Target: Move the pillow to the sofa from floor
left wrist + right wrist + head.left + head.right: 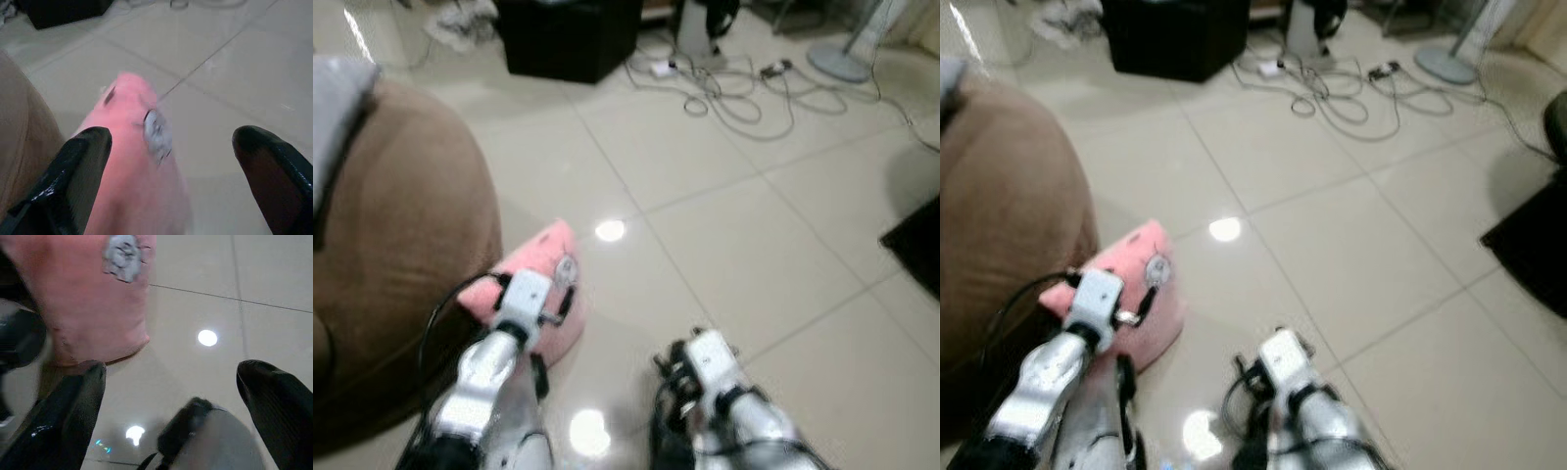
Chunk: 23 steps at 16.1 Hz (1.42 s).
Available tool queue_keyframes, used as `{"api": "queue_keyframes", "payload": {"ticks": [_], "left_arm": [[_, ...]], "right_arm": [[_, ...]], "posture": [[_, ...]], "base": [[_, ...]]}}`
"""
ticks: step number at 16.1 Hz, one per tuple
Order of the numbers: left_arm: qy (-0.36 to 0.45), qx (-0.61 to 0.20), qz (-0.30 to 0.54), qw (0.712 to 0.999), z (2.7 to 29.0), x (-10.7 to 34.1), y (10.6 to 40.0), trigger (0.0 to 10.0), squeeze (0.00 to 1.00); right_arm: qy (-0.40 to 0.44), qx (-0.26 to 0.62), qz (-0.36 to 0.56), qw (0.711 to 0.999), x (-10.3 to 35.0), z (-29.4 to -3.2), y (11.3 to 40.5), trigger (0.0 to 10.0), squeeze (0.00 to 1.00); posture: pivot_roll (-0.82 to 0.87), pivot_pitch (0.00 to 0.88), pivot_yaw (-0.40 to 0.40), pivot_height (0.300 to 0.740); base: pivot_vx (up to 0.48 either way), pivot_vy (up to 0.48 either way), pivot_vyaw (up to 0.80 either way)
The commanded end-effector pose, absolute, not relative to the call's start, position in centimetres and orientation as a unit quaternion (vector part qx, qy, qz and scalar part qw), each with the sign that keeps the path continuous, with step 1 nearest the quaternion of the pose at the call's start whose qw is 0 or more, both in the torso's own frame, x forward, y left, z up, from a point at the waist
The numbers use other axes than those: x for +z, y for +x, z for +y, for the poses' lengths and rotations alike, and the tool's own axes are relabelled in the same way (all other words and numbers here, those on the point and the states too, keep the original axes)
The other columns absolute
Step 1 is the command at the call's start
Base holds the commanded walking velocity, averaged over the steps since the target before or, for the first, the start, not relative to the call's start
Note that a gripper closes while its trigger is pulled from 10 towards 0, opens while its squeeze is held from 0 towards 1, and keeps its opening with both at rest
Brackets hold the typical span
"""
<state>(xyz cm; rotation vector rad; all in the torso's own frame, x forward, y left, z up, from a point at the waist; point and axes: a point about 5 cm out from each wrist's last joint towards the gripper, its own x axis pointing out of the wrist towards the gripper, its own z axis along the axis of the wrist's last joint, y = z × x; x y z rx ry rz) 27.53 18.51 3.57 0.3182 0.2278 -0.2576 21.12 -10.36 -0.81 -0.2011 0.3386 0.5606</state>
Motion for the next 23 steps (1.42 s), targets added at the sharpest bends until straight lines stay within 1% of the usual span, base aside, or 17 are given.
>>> {"api": "queue_keyframes", "payload": {"ticks": [1, 8, 9, 18, 21, 23], "left_arm": [[0.162, -0.133, 0.113, 0.971, 17.85, 3.54, 27.61, 10.0, 1.00], [0.165, -0.128, 0.108, 0.972, 17.84, 3.65, 27.71, 10.0, 1.00], [0.163, -0.128, 0.107, 0.972, 17.81, 3.65, 27.70, 10.0, 1.00], [0.172, -0.137, 0.114, 0.969, 17.53, 3.55, 27.72, 10.0, 1.00], [0.164, -0.131, 0.115, 0.971, 17.62, 3.64, 27.77, 10.0, 1.00], [0.162, -0.133, 0.116, 0.971, 17.58, 3.64, 27.78, 10.0, 1.00]], "right_arm": [[-0.103, 0.260, 0.175, 0.944, -1.04, -11.57, 21.02, 10.0, 0.00], [-0.101, 0.257, 0.175, 0.945, -1.06, -11.59, 21.02, 10.0, 0.00], [-0.101, 0.257, 0.176, 0.945, -1.07, -11.59, 21.02, 10.0, 0.00], [-0.102, 0.257, 0.175, 0.945, -1.00, -11.53, 21.04, 10.0, 0.00], [-0.101, 0.258, 0.173, 0.945, -0.96, -11.47, 21.03, 10.0, 0.00], [-0.101, 0.258, 0.172, 0.945, -0.93, -11.47, 21.03, 10.0, 0.00]], "posture": [[0.09, 0.199, -0.105, 0.536], [0.09, 0.202, -0.103, 0.536], [0.09, 0.202, -0.103, 0.536], [0.08, 0.209, -0.102, 0.536], [0.08, 0.210, -0.102, 0.536], [0.08, 0.210, -0.102, 0.536]], "base": [[0.000, 0.000, 0.00], [0.000, 0.000, 0.00], [0.322, 0.356, 0.00], [0.472, 0.000, 0.00], [0.000, 0.000, 0.00], [0.000, 0.429, 0.00]]}}
